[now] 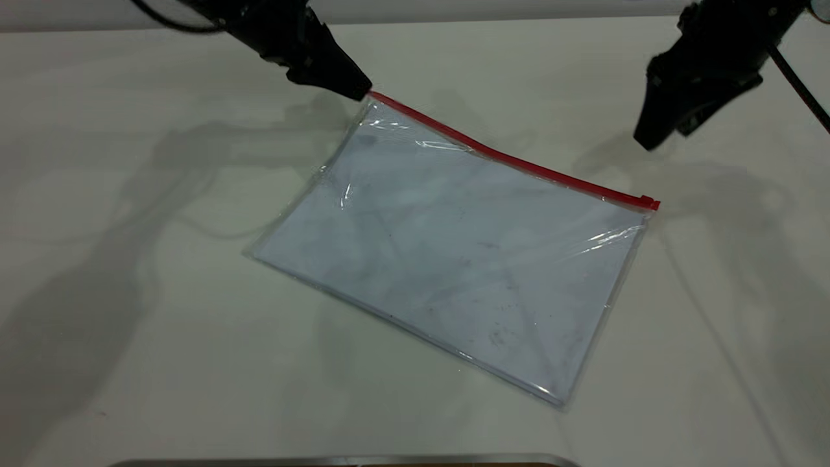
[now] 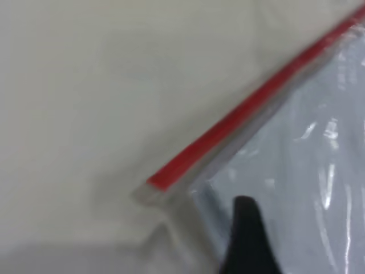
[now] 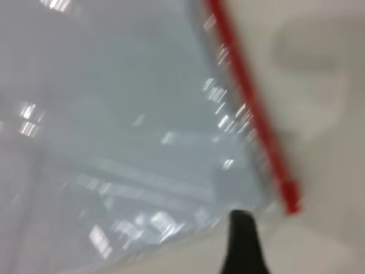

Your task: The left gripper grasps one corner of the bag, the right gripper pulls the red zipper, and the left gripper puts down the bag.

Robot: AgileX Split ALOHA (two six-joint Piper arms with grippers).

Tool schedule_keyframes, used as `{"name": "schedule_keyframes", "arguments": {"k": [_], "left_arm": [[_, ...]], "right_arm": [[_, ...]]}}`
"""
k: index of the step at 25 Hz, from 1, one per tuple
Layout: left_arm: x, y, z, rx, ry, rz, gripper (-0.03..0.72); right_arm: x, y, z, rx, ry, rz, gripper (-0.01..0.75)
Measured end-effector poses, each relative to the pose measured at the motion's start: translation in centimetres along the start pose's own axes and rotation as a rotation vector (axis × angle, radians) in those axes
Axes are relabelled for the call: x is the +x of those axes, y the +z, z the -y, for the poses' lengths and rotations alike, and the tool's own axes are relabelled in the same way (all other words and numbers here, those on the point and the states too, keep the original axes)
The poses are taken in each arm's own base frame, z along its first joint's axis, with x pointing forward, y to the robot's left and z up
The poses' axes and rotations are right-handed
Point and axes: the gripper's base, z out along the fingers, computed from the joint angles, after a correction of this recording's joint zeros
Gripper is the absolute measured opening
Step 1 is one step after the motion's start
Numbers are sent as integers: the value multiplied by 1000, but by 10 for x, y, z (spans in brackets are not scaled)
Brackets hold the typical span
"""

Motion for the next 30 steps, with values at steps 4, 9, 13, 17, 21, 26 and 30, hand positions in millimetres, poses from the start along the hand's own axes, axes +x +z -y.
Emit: {"name": "schedule_keyframes", "arguments": {"k": [4, 9, 13, 17, 21, 26, 30], "left_arm": [[-23, -32, 2, -103, -66, -51, 657], [-70, -103, 21, -278, -197, -88, 636], [-107, -172, 50, -444, -251, -67, 601], [-137, -248, 99, -581, -289, -23, 589], [-148, -312, 156, -666, -333, 1, 589], [-145, -367, 220, -716, -354, -1, 589], [-145, -399, 256, -783, -357, 95, 589]], "right_arm": [[-27, -22, 7, 41, -26, 94, 638], [-70, -104, 1, 84, -99, 256, 600], [-86, -196, -20, 127, -169, 397, 585], [-74, -283, -50, 180, -202, 538, 583], [-45, -350, -83, 184, -191, 616, 583], [-2, -397, -119, 136, -175, 600, 583], [27, -432, -143, 153, -189, 671, 583]]}}
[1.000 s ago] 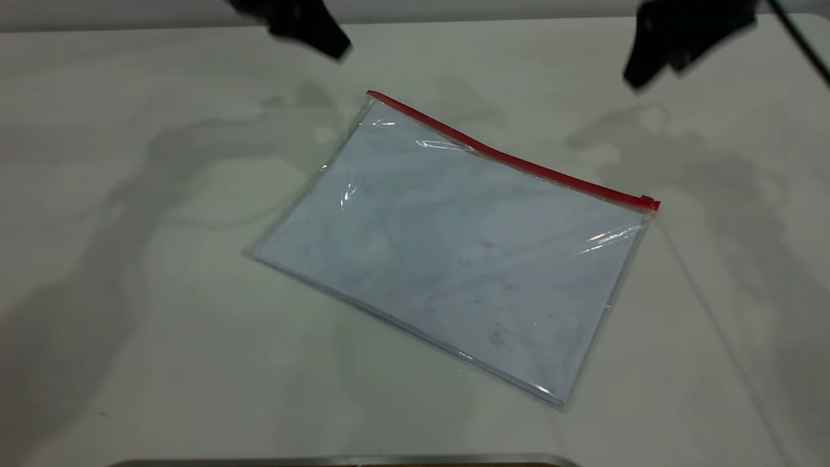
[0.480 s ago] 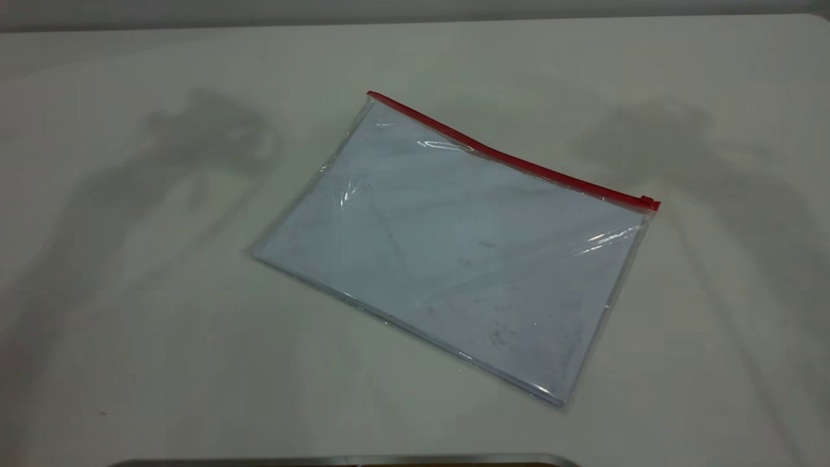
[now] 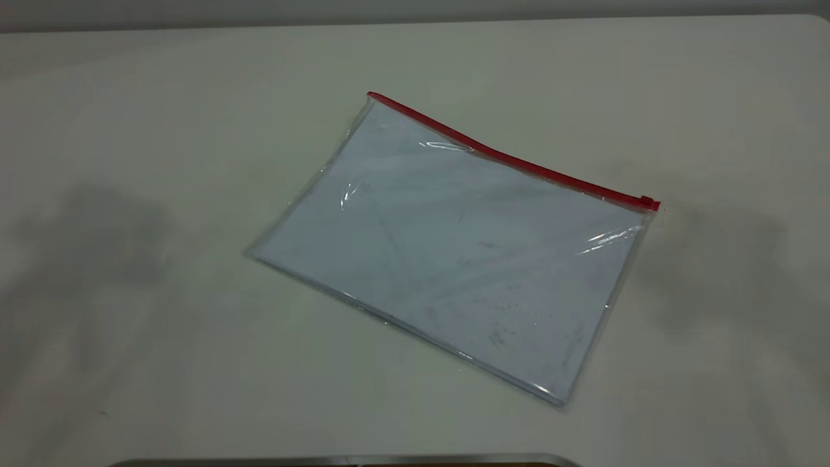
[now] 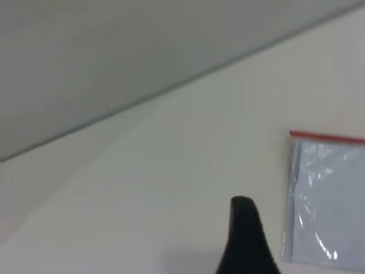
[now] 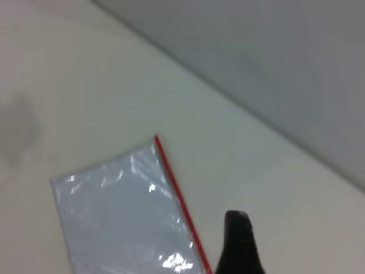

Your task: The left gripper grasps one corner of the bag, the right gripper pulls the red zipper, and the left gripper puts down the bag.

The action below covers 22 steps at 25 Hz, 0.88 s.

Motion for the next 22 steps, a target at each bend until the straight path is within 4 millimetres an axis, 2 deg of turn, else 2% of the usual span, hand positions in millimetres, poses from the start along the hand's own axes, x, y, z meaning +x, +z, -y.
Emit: {"name": "schedule_keyframes", "arguments": {"k": [3, 6, 8, 11, 16, 18, 22], "left_arm": [[7, -33, 3, -22, -53, 64, 589], [28, -60, 9, -28, -101, 92, 589], [51, -73, 15, -25, -121, 85, 589], [97, -95, 27, -25, -135, 83, 589], [185, -110, 45, -41, -134, 74, 589], [219, -115, 53, -47, -132, 98, 589], [274, -113, 64, -55, -130, 136, 588]], "right_arm": [[5, -37, -18, 22, -10, 63, 583], [25, -73, -43, 37, -18, 107, 582], [45, -91, -60, 42, -14, 124, 582], [84, -113, -87, 33, 3, 146, 582], [158, -131, -129, 22, 18, 182, 582], [182, -131, -138, 29, 33, 189, 582], [223, -126, -149, 72, 74, 180, 582]]}}
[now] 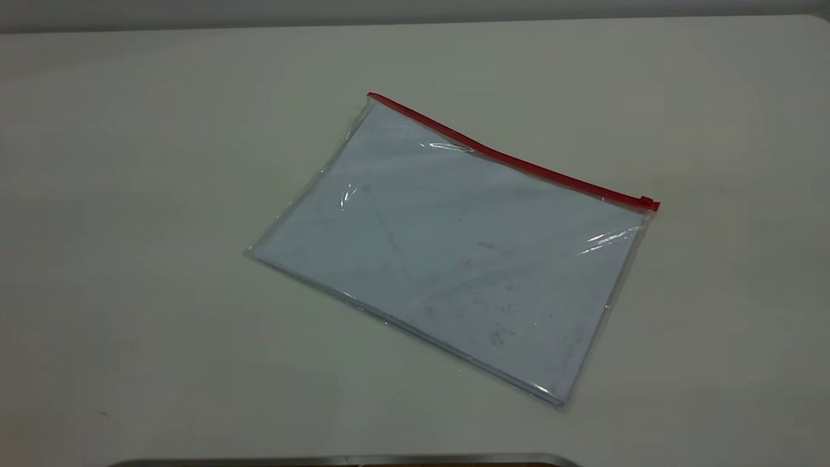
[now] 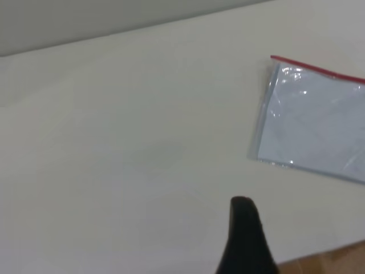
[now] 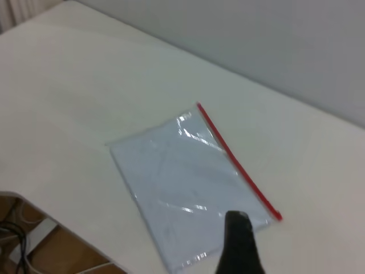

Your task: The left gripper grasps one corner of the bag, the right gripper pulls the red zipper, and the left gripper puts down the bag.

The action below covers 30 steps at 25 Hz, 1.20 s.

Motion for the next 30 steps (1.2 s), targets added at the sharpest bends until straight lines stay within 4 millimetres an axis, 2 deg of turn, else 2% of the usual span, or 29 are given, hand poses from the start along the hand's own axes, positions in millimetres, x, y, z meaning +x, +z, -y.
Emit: {"name": "schedule_keyframes", "arguments": {"k": [3, 7, 14, 19, 30], "left_arm": [[30, 4, 2, -1, 1, 15, 589], [57, 20, 3, 2, 0, -20, 589], [82, 54, 5, 21, -8, -158, 589], [83, 56, 5, 23, -9, -163, 589], [89, 65, 5, 23, -11, -180, 588]], "right_arm": [[27, 5, -2, 30, 14, -22, 582], [58, 22, -1, 36, 21, -67, 582], [95, 48, 9, 98, -9, -176, 581], [102, 49, 8, 111, -16, -150, 581], [103, 49, 7, 111, -18, -140, 581]]}}
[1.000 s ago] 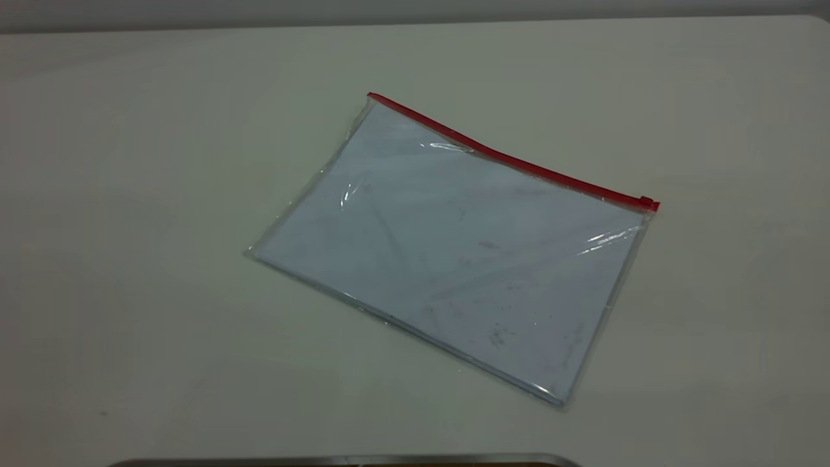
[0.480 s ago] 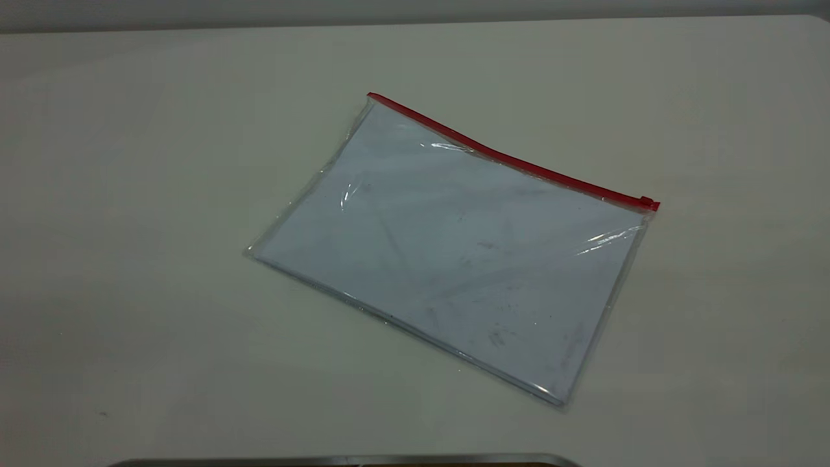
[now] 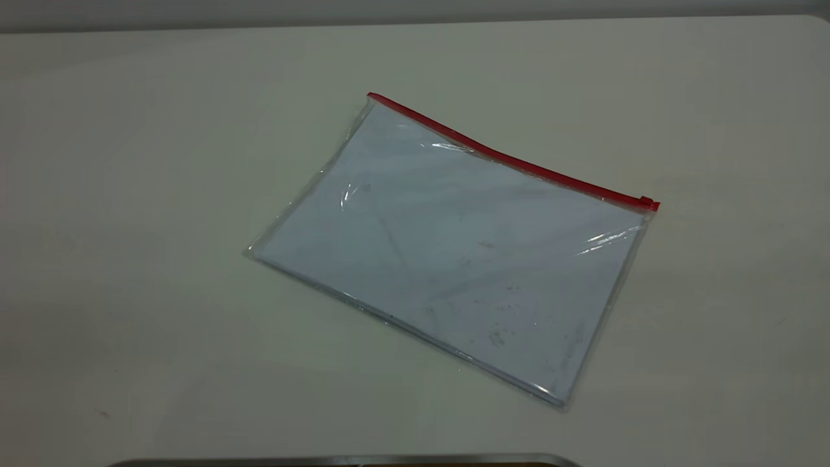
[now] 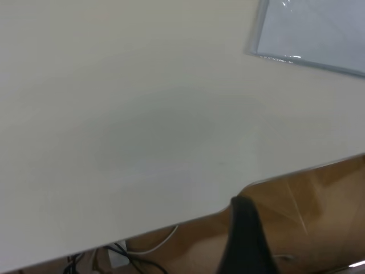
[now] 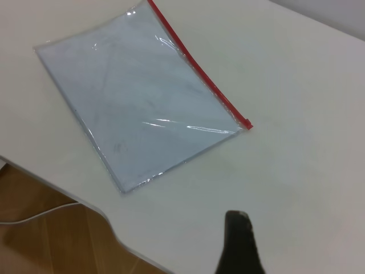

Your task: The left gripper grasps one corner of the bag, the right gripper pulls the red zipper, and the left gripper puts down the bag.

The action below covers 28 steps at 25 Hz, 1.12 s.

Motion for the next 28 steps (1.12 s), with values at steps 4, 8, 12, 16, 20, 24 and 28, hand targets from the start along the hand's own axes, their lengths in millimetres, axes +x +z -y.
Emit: {"name": "schedule_keyframes", "arguments": {"k": [4, 8, 12, 16, 20, 24, 28], "left_arm": [[0, 0, 0, 0, 0, 3, 588], [0, 0, 0, 0, 0, 3, 588], [0, 0, 0, 0, 0, 3, 588], [2, -2, 0, -17, -16, 25, 588], [9, -8, 2, -81, -63, 99, 588], [12, -10, 3, -109, -83, 122, 588], [12, -10, 3, -113, -87, 122, 588]], "right_arm": [[0, 0, 0, 0, 0, 0, 581], [0, 0, 0, -1, 0, 0, 581], [0, 0, 0, -1, 0, 0, 581], [0, 0, 0, -1, 0, 0, 581], [0, 0, 0, -1, 0, 0, 581], [0, 0, 0, -1, 0, 0, 581], [0, 0, 0, -1, 0, 1, 581]]}}
